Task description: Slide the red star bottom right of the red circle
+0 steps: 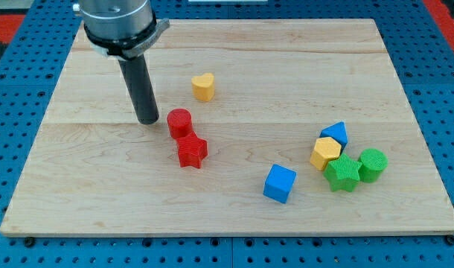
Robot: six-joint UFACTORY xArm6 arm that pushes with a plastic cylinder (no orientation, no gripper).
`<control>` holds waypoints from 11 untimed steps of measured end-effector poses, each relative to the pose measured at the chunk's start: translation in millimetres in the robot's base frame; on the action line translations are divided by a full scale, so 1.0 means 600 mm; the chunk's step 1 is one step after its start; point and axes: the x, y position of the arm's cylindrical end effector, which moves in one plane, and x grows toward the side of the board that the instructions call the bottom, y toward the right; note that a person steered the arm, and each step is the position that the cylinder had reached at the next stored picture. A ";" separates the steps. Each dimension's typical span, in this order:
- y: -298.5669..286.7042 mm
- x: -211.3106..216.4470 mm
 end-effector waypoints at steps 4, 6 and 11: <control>0.063 0.112; 0.106 0.114; 0.312 0.262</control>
